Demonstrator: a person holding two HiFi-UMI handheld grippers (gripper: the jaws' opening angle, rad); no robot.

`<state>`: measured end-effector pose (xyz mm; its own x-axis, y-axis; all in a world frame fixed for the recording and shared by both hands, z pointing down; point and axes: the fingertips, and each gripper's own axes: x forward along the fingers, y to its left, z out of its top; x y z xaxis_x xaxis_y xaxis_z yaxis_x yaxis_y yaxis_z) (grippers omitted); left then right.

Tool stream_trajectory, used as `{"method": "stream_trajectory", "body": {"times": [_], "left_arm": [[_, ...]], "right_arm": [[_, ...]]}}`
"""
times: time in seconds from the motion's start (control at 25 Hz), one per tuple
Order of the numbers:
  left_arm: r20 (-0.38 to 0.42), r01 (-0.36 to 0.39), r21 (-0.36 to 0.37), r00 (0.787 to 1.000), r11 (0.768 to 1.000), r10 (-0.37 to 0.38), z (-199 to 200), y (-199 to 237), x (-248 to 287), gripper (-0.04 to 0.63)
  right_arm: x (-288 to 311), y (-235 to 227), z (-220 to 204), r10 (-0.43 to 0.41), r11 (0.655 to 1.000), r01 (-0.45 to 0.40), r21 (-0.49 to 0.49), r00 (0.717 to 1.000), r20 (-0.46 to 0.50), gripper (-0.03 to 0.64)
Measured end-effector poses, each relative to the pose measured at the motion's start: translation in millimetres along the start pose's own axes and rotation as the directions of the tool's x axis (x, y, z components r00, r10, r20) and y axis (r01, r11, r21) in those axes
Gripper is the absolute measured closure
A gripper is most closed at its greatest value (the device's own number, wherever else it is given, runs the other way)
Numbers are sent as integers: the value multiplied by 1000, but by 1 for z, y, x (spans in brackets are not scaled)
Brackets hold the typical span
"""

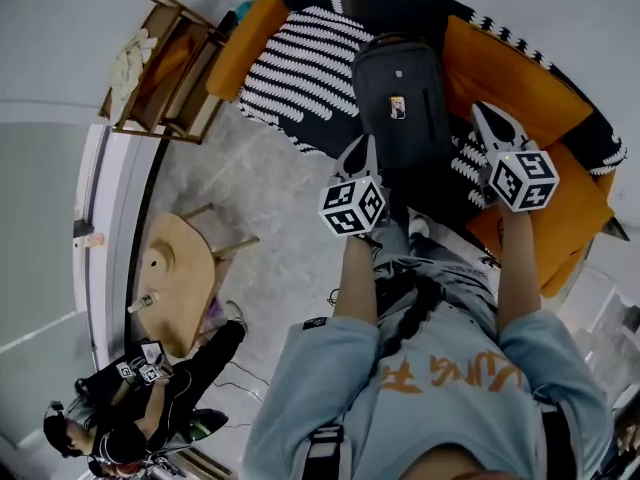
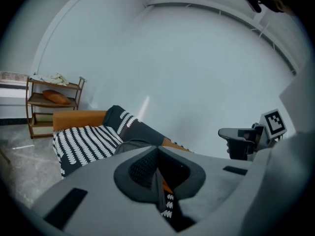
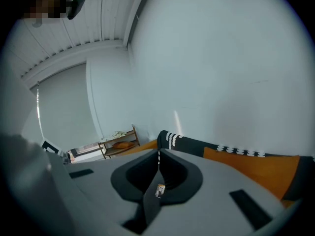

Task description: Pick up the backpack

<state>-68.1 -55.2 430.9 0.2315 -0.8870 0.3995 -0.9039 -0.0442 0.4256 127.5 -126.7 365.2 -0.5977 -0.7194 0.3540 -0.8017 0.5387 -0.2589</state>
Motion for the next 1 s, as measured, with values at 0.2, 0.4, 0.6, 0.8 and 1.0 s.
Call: {"method": "stream_trajectory", "body": {"times": [0.2, 0.4, 0.6, 0.8, 1.0], "left_arm": [[-91, -3, -36, 996, 999, 0, -25, 24, 34, 574], [-191, 19, -98, 981, 995, -37, -51, 55, 52, 572], [-275, 19, -115, 960, 993, -50, -79, 74, 78, 572], [-334, 25, -132, 940, 991, -68, -98, 87, 110, 572], [-405, 10, -153, 912, 988, -71, -113, 107, 139, 421]], "right_arm": [[41, -12, -34, 17, 997, -13, 71, 998, -63, 588], [68, -25, -80, 23, 983, 5, 182, 988, -155, 588], [88, -41, -114, 5, 980, 42, 193, 972, -236, 588], [112, -57, -138, -15, 976, 78, 204, 955, -296, 586], [145, -63, -160, 30, 963, 66, 260, 937, -349, 422]]}}
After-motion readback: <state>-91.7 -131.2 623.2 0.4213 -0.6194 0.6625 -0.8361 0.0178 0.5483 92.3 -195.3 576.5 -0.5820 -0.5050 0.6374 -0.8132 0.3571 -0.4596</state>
